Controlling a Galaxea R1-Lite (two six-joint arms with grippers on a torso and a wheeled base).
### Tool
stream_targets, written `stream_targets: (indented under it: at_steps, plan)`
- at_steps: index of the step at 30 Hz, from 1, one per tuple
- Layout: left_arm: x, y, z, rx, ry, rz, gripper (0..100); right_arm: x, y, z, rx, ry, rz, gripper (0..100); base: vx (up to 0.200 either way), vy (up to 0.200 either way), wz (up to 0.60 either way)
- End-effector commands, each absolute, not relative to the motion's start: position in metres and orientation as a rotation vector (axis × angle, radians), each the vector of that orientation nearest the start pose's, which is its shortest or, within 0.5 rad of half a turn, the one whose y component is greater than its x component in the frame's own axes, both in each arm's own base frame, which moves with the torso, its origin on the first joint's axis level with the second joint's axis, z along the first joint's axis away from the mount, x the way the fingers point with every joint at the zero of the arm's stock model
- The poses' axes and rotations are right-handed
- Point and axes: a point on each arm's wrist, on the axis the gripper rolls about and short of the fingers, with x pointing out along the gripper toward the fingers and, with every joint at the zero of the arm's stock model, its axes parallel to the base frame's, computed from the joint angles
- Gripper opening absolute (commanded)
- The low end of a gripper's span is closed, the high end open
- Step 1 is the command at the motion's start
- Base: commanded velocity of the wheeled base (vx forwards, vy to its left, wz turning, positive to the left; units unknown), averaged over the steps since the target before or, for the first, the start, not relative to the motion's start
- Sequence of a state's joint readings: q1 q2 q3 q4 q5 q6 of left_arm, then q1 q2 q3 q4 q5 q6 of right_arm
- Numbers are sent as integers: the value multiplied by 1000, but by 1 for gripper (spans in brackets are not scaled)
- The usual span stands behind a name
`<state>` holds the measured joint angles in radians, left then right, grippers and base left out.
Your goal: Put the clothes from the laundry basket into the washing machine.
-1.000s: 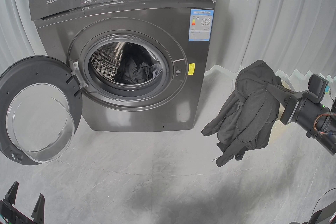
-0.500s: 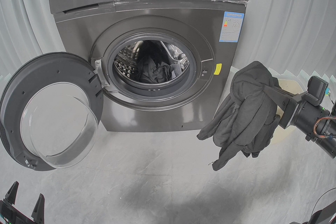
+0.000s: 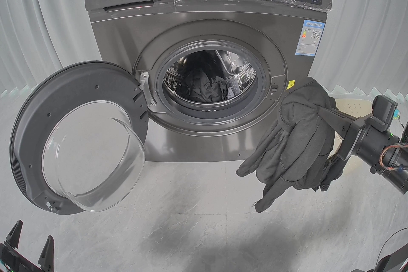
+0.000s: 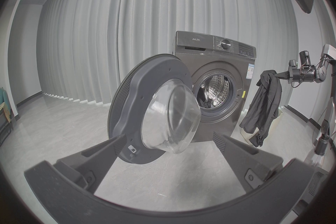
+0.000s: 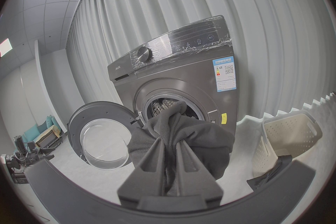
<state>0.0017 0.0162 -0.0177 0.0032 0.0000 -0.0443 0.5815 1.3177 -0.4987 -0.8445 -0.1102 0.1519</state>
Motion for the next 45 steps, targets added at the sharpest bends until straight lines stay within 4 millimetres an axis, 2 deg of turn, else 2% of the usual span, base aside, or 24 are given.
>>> stream_targets:
  at_steps: [1, 14, 22, 27, 31, 34, 41, 42, 43, 45]
  plan:
    - [-23, 0, 76, -44, 1, 2, 100, 170, 109, 215, 154, 16, 471, 0, 0, 0, 0]
    - [-23, 0, 76, -44, 1, 2, 100, 167, 112, 205, 133, 57, 493, 0, 0, 0, 0]
    - [-23, 0, 76, -41, 2, 2, 100, 167, 119, 201, 127, 72, 516, 0, 150, 0, 0]
    - [-23, 0, 75, -5, 2, 0, 100, 158, 130, 193, 122, 108, 583, 0, 0, 0, 0]
    - [-23, 0, 75, -6, 2, 0, 100, 159, 142, 187, 117, 124, 617, 0, 0, 0, 0]
    - [-23, 0, 75, 6, 2, -5, 100, 168, 160, 180, 127, 100, 648, 0, 0, 0, 0]
    - [-23, 0, 76, 14, -5, -6, 100, 195, 184, 167, 148, 7, 603, 0, 0, 0, 0]
    - [-24, 0, 81, 12, -32, -4, 100, 198, 187, 167, 153, -9, 578, 0, 0, 0, 0]
    - [-28, -1, 95, 6, -97, -12, 100, 200, 190, 167, 157, -18, 563, 0, 0, 0, 0]
    - [-42, -2, 142, 13, -244, -59, 100, 202, 197, 168, 163, -26, 548, 0, 0, 0, 0]
